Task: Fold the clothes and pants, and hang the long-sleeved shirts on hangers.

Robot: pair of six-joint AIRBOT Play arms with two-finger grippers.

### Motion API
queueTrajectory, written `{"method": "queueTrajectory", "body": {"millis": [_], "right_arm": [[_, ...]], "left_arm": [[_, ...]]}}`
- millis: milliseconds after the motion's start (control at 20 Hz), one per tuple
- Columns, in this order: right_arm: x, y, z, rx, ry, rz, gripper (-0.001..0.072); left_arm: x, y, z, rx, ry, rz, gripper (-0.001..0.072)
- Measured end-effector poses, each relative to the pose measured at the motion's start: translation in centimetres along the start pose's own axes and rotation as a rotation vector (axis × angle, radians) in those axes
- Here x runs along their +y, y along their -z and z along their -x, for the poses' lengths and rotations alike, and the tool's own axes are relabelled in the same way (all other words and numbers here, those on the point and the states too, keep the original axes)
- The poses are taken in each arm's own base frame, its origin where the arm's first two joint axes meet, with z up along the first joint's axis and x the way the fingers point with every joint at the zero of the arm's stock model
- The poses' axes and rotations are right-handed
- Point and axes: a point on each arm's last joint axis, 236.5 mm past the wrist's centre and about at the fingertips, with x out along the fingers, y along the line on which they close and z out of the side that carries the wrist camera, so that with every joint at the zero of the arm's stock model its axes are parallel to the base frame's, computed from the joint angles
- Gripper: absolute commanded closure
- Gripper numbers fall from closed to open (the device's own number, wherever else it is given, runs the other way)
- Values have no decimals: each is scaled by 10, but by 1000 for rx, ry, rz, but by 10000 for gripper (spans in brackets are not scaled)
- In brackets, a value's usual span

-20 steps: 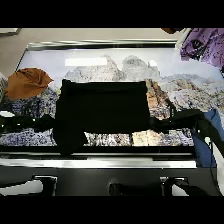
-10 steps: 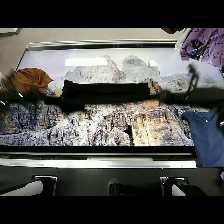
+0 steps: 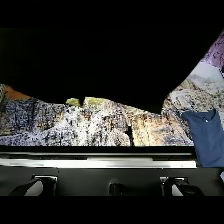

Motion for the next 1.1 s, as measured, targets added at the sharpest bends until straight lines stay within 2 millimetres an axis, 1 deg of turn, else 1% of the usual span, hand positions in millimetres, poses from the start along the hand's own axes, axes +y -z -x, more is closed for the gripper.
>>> {"method": "queueTrajectory", "body": {"millis": [100, 150, 200, 250, 300, 350, 400, 500, 550, 650, 700, 750, 850, 900, 1000, 1100], "right_arm": [[7, -15, 28, -56, 44, 4, 684], [7, -19, 36, -69, 65, -2, 684], [5, -20, 39, -75, 82, -12, 684], [-2, -16, 36, -53, 103, -31, 684], [-12, -8, 27, -19, 121, -52, 684], [-23, 1, 14, 24, 136, -75, 684], [-38, 15, -4, 83, 154, -104, 684], [-75, 56, -48, 237, 188, -170, 683], [-94, 82, -71, 322, 205, -207, 683], [-132, 142, -120, 494, 227, -272, 683], [-150, 180, -146, 589, 237, -300, 683], [-167, 217, -167, 671, 246, -322, 683], [-193, 288, -209, 795, 255, -365, 683], [-205, 321, -225, 840, 263, -381, 683], [-226, 382, -249, 911, 286, -411, 682], [-240, 429, -263, 961, 302, -440, 681]], "left_arm": [[-1, -7, 30, -46, -51, 5, 691], [0, -6, 37, -51, -69, 11, 691], [1, -4, 39, -49, -79, 17, 691], [4, 0, 36, -35, -85, 29, 691], [7, 6, 28, -11, -87, 38, 691], [10, 13, 14, 23, -80, 49, 691], [14, 24, -3, 67, -71, 58, 691], [21, 54, -49, 185, -45, 74, 691], [24, 75, -78, 258, -27, 84, 691], [30, 124, -137, 409, 1, 109, 691], [33, 151, -167, 480, 11, 121, 691], [34, 182, -197, 556, 24, 135, 691], [35, 238, -250, 666, 40, 155, 691], [35, 265, -273, 709, 44, 165, 691], [34, 317, -312, 779, 48, 180, 689], [32, 359, -336, 833, 50, 190, 687]]}}
